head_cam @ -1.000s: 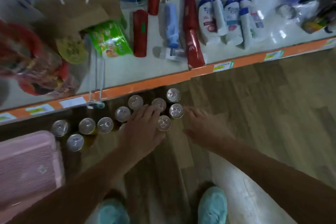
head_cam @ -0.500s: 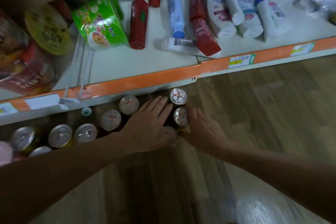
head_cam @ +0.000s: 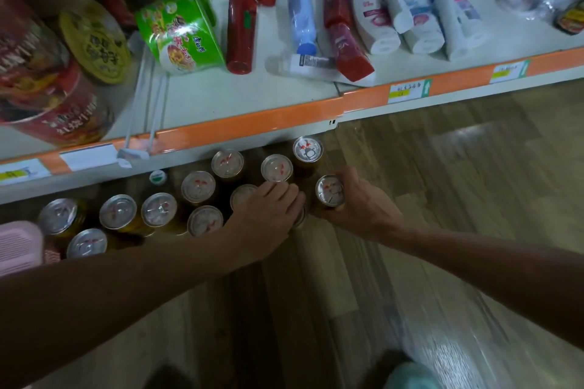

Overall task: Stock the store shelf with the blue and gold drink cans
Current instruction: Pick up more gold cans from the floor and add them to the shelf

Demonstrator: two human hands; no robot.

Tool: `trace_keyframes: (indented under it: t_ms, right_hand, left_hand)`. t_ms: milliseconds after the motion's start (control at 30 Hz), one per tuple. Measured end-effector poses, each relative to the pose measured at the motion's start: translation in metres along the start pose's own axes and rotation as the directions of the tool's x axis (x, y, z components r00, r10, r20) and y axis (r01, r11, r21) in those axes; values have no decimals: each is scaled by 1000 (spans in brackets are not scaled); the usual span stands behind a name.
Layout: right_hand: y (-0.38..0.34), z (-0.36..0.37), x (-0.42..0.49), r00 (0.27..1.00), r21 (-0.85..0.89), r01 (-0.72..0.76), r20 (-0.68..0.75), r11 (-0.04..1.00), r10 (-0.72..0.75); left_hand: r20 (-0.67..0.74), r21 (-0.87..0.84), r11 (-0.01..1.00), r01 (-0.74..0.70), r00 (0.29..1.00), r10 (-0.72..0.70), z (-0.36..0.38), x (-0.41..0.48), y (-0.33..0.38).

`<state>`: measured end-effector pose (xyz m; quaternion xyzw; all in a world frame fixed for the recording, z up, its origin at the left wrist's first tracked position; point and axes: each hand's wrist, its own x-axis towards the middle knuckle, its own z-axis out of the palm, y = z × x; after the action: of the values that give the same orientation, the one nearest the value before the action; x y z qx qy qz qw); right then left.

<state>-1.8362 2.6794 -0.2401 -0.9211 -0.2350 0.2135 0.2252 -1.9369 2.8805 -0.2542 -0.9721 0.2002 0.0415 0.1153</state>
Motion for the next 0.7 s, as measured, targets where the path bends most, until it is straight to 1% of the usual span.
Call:
trace_keyframes:
  t_ms: [67, 167, 233, 267, 333, 400, 500, 567, 633, 700]
  right_hand:
    - [-1, -2, -4, 1000, 18, 1, -1, 1000, -1]
    - [-2, -5, -8, 999, 40, 29, -31, 999, -28]
    - [-4, -12, -10, 997, 52, 72, -35, 996, -71]
    - [-5, -18, -11, 995, 71, 96, -37, 993, -94]
    - [-7, -29, -14, 991, 127, 131, -46, 983, -126]
    - [-12, -42, -16, 990, 200, 140, -39, 970, -135]
    - [-24, -60, -15, 987, 361, 156, -27, 919, -157]
    - [-34, -70, -14, 984, 475, 167, -28, 864, -175]
    - [-43, -79, -11, 980, 596, 173, -25, 784, -198]
    - [-51, -84, -7, 978, 663, 183, -48, 726, -202]
  left_hand:
    - [-13, -41, 999, 2, 1000, -3, -2, 5, 2]
    - [-14, -190, 982, 22, 1000, -25, -13, 5, 3]
    - [-22, -340, 936, 95, 994, -109, -26, 0, 3]
    - [13, -446, 883, 146, 988, -156, -35, -1, 1]
    - [73, -657, 719, 227, 968, -239, -54, -4, -4]
    - [92, -791, 555, 257, 947, -307, -72, -4, -13]
    - [96, -893, 375, 249, 919, -382, -90, -6, -32]
    - [97, -935, 273, 227, 903, -418, -99, -8, -43]
    - [87, -965, 184, 185, 894, -440, -108, -9, -53]
    - [57, -988, 102, 113, 895, -443, -116, -9, -60]
